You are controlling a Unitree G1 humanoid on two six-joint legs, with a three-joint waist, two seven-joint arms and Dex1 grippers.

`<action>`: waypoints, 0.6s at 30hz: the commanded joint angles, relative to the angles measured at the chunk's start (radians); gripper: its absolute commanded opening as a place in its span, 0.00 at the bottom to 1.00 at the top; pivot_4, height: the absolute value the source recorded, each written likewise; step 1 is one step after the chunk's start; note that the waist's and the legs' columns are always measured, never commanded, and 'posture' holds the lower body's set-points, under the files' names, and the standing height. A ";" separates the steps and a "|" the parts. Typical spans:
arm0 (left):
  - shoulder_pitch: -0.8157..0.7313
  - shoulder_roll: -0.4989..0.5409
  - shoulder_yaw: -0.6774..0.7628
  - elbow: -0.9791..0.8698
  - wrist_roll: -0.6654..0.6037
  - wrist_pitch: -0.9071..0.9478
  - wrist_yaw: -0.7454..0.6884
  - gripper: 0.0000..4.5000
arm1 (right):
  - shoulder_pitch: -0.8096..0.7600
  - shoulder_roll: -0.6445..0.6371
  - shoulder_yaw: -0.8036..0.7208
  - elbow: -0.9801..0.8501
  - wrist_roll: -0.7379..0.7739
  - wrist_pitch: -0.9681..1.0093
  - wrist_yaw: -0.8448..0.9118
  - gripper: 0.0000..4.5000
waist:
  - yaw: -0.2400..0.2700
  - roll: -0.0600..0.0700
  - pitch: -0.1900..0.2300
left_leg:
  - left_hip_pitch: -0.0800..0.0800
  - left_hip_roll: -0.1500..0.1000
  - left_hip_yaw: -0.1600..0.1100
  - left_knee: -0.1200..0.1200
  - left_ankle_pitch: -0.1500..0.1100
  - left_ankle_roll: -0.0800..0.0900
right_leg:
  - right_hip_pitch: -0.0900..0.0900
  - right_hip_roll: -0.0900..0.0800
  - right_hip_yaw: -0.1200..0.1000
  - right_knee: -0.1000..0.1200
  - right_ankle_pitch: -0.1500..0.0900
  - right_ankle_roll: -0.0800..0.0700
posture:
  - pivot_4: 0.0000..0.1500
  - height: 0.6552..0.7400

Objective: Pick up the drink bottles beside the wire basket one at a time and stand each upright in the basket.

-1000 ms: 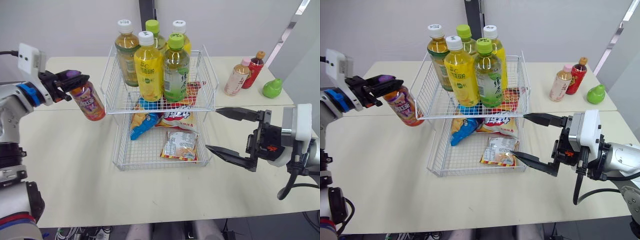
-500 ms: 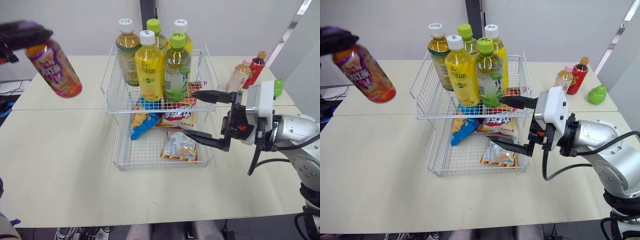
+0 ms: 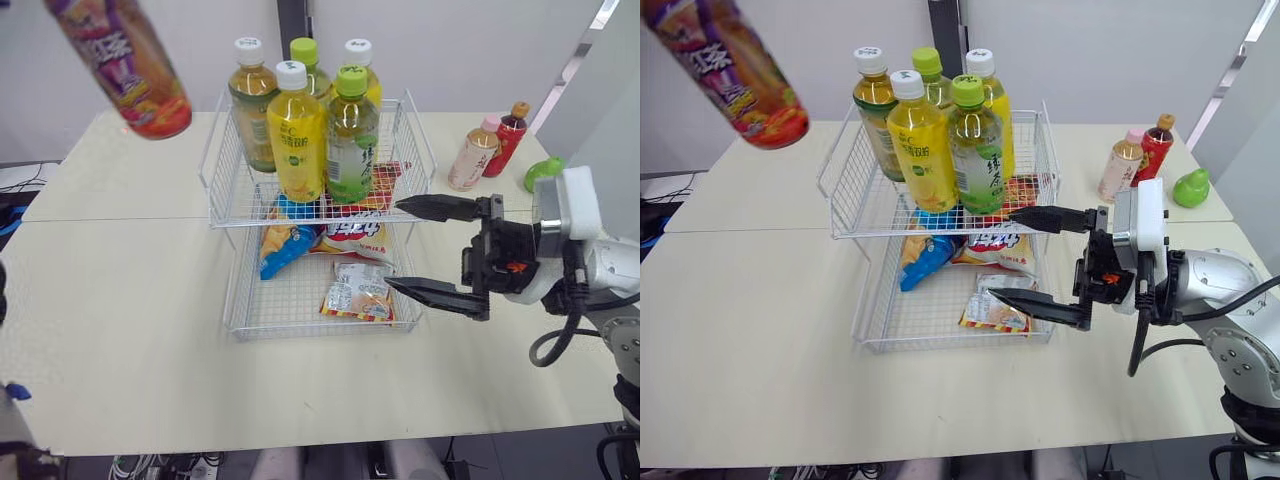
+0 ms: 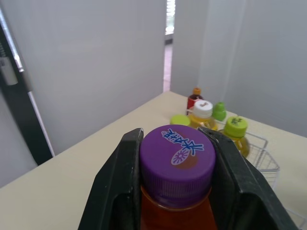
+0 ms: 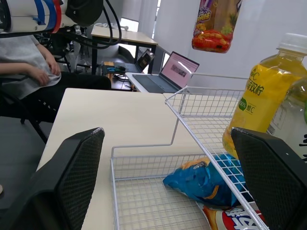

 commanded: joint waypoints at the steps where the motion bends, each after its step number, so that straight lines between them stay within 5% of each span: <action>1: -0.063 -0.024 -0.024 -0.009 0.023 -0.010 -0.057 0.30 | 0.016 -0.008 -0.024 -0.032 -0.014 -0.029 0.005 1.00 | -0.002 0.001 0.000 | 0.000 0.000 0.000 0.000 0.000 0.000 | 0.000 0.000 0.000 0.000 0.000 0.000 | 1.00 1.00; 18: 0.159 -0.197 0.002 -0.121 0.039 -0.109 -0.012 0.30 | 0.046 0.003 -0.029 -0.049 -0.047 -0.055 -0.044 1.00 | -0.010 0.001 0.001 | 0.000 0.000 0.001 -0.001 0.000 0.000 | -0.001 0.000 0.002 0.000 0.002 -0.004 | 1.00 1.00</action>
